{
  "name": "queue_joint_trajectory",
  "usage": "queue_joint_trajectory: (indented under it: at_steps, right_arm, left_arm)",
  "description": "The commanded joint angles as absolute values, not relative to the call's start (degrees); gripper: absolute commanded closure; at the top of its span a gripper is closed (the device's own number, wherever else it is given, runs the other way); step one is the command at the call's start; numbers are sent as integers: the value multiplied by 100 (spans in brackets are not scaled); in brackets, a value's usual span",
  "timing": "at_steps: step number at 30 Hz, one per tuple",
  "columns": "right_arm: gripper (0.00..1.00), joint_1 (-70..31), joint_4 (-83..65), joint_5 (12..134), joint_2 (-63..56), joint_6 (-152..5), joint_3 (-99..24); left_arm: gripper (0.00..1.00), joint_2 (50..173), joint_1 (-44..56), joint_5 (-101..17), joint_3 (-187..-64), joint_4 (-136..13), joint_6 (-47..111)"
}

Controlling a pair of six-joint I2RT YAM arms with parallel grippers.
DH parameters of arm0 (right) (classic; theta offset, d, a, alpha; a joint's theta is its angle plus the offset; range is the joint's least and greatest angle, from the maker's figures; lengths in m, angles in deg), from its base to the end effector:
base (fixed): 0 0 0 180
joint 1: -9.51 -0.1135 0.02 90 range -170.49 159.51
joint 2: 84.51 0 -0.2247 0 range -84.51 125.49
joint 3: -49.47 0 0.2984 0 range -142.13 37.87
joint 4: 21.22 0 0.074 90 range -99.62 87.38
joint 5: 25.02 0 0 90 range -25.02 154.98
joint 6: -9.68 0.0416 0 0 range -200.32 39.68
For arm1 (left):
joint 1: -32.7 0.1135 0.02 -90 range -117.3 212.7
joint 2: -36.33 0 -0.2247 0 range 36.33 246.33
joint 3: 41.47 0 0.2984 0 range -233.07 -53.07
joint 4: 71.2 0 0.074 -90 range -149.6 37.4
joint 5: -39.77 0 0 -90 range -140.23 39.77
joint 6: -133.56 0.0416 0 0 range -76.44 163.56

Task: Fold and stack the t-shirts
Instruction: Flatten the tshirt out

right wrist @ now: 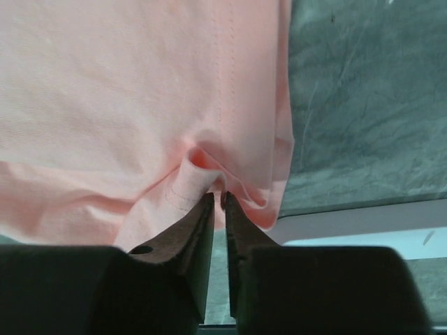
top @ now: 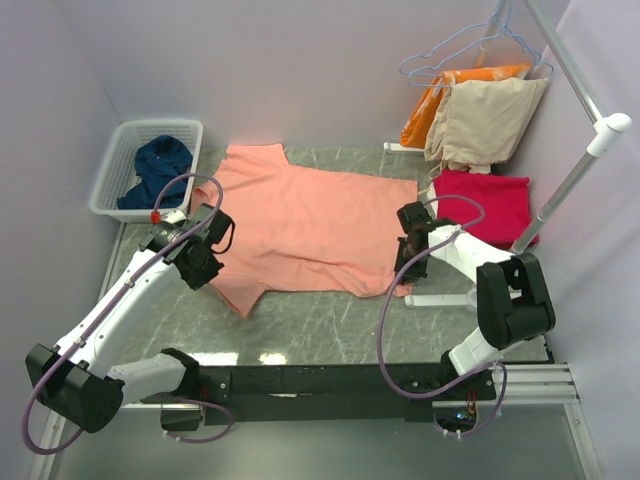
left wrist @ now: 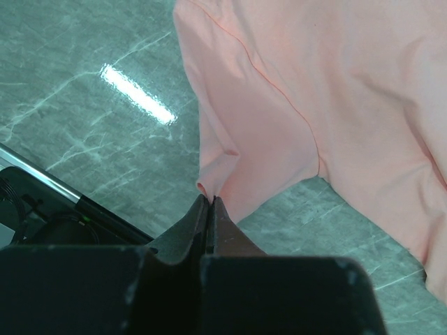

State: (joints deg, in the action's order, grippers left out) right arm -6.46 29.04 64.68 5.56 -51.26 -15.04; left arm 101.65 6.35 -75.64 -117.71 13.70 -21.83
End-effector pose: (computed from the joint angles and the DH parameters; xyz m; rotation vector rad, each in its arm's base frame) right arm 0.3056 0.0872 0.0974 0.3324 2.8890 0.1315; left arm 0.2319 -0.0950 0.2670 -0.9570 2.4498 0.1472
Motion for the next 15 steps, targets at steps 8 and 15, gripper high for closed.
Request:
queue_joint_trajectory:
  at_steps: [8,15]
  right_arm:
    - [77,-710,2871,6322,628,-5228,-1707]
    - [73,-771,2923,6410,786,-5246,-1680]
  left_arm:
    - [99,10119,633,-7704,-11987,1344,-2060]
    - [99,10111,624,-7713,-11987,1335,-2025]
